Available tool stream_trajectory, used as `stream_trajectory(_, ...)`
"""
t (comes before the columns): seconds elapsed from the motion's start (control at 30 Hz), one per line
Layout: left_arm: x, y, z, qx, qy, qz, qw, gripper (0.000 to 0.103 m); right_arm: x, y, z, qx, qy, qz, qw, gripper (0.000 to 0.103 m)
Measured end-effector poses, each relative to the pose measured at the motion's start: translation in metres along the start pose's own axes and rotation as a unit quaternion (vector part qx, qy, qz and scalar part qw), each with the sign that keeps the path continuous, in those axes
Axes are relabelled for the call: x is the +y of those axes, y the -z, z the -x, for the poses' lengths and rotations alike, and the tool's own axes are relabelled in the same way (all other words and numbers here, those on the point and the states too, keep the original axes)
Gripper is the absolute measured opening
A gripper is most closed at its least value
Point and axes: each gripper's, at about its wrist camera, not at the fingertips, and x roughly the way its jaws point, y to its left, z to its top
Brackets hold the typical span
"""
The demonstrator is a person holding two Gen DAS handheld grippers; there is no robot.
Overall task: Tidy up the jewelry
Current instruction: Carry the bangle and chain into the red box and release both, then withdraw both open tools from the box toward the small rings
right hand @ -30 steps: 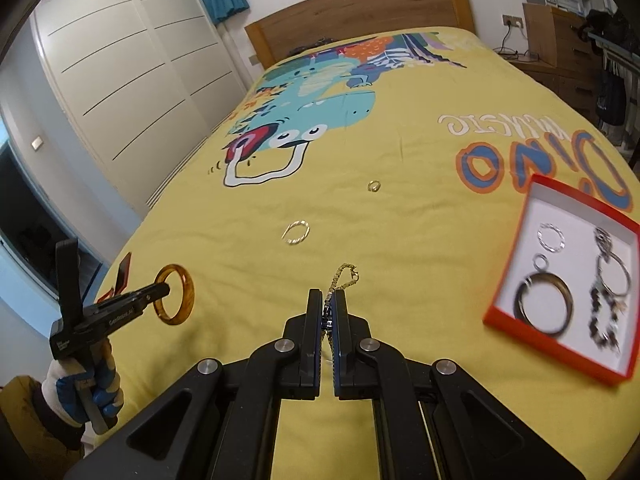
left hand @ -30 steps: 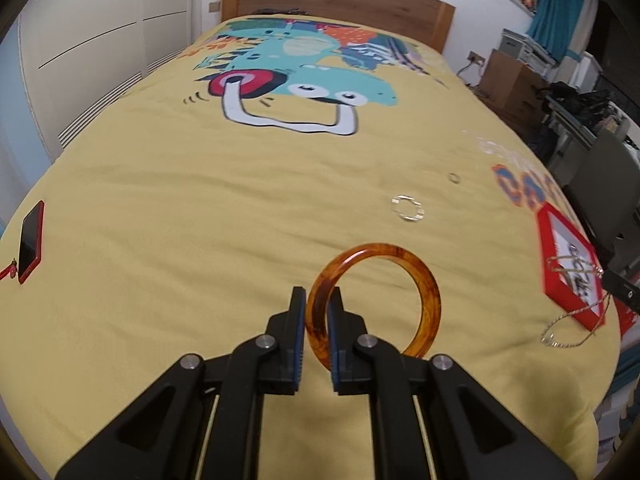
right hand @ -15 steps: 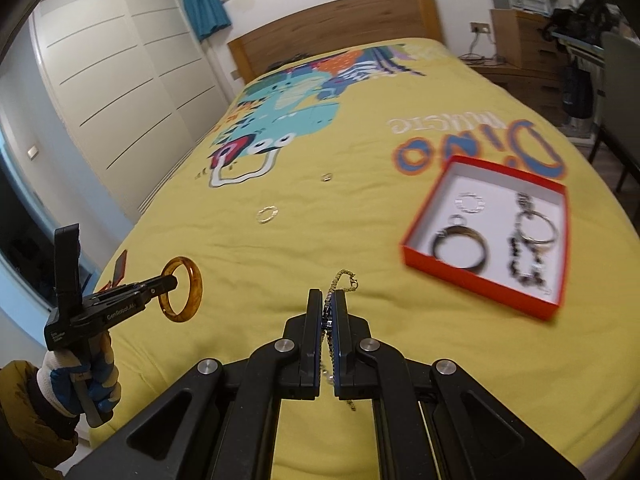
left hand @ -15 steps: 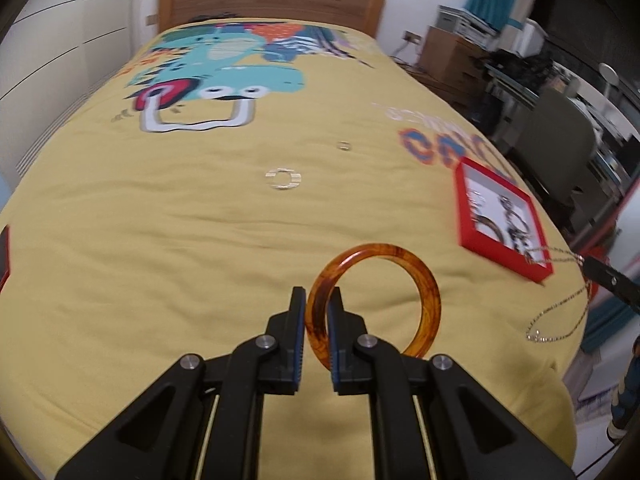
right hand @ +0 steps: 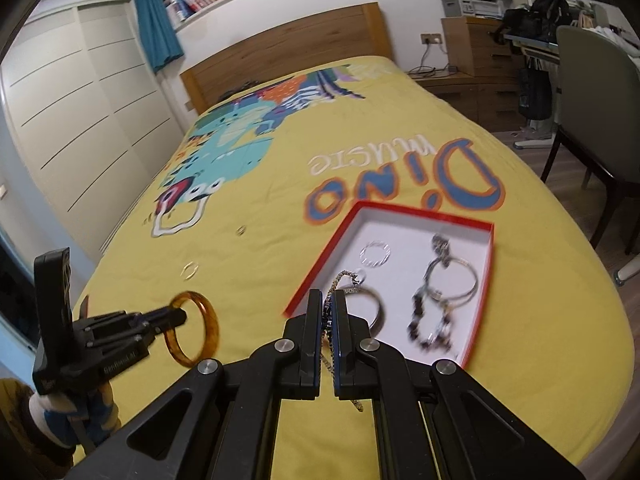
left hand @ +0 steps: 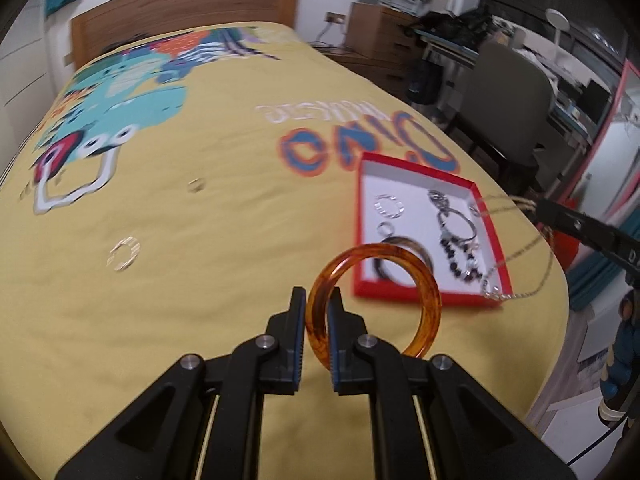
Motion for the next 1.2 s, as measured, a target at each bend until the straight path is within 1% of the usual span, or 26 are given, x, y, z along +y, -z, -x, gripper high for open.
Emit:
stream_trajectory(0.17, -0.035, -0.025, -0.043, 0.008, 0.001, -0.029, 0.9996, 0.009, -0.022, -0.026, -0.031, -0.005, 0.005, -0.011, 1.000, 0.004)
stream_trajectory(0.3, -0.053, -0.040, -0.074, 0.018, -0.001, -0.045, 0.9988, 0.009, -0.036, -0.046, -0.057, -0.009, 0.008, -0.016, 1.000, 0.004)
stream_trajectory(0.53, -0.069, -0.049, -0.120, 0.031, -0.026, -0.072, 0.9966, 0.009, -0.059, -0.065, -0.094, -0.017, 0.019, -0.029, 0.999, 0.004)
stream_trajectory(0.63, -0.072, -0.046, -0.133, 0.039, -0.028, -0.079, 0.9958, 0.009, -0.069, -0.061, -0.109, -0.007, 0.016, -0.035, 0.999, 0.004)
stream_trajectory(0.8, -0.071, -0.035, -0.148, 0.055, -0.023, -0.080, 0.9950, 0.009, -0.078, -0.042, -0.130, 0.024, 0.020, -0.037, 0.999, 0.004)
stream_trajectory(1.0, -0.069, -0.035, -0.150, 0.059, -0.020, -0.070, 0.9956, 0.010, -0.088, -0.024, -0.144, 0.053, 0.027, -0.044, 0.997, 0.004)
stream_trajectory(1.1, -0.065, -0.038, -0.150, 0.063, -0.010, -0.052, 0.9966, 0.010, -0.092, -0.020, -0.145, 0.059, 0.030, -0.053, 0.996, 0.006)
stream_trajectory(1.2, -0.064, -0.038, -0.149, 0.067, -0.005, -0.046, 0.9967, 0.011, -0.094, -0.018, -0.144, 0.061, 0.035, -0.055, 0.996, 0.008)
